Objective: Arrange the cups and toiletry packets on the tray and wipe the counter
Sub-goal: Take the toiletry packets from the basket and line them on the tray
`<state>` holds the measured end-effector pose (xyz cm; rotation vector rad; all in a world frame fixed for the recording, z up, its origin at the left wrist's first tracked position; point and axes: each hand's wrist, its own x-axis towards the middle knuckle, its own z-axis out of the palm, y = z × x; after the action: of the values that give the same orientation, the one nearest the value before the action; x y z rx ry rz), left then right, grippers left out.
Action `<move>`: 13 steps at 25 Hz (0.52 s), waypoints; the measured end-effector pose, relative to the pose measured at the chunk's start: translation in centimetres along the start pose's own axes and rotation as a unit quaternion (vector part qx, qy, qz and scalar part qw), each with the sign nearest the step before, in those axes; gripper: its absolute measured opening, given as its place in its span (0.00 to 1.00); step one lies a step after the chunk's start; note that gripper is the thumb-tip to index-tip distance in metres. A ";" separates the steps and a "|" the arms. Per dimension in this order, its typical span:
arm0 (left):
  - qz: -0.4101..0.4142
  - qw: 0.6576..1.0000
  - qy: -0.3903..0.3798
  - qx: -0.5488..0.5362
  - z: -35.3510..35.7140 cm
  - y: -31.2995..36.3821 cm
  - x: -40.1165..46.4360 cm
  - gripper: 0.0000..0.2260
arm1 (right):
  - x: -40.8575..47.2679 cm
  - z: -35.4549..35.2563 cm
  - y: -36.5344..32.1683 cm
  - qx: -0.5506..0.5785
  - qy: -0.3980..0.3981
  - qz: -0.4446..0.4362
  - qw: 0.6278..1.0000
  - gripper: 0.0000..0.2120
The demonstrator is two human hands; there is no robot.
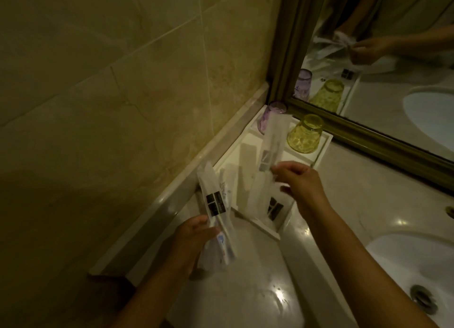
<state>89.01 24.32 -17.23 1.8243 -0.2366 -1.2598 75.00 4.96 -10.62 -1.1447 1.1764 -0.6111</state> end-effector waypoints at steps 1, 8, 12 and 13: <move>0.001 1.000 0.003 -0.009 0.0 -0.2 -0.1 0.17 | 0.7 -0.1 -0.8 -0.012 0.007 -0.014 1.000 0.05; -0.020 0.996 0.015 -0.083 -0.4 -1.1 -0.2 0.18 | 6.5 2.2 0.1 -0.252 0.048 0.020 0.966 0.09; -0.013 0.993 0.015 -0.117 -0.3 -1.1 -0.6 0.11 | 7.6 5.5 2.1 -0.274 0.011 -0.006 0.962 0.11; -0.013 0.992 0.016 -0.123 -0.3 -1.1 -0.6 0.11 | 7.6 6.0 2.2 -0.267 0.005 -0.025 0.963 0.11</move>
<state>88.61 25.53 -17.61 1.6392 -0.0379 -1.2200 82.63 1.38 -15.85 -1.6307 1.3684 -0.3409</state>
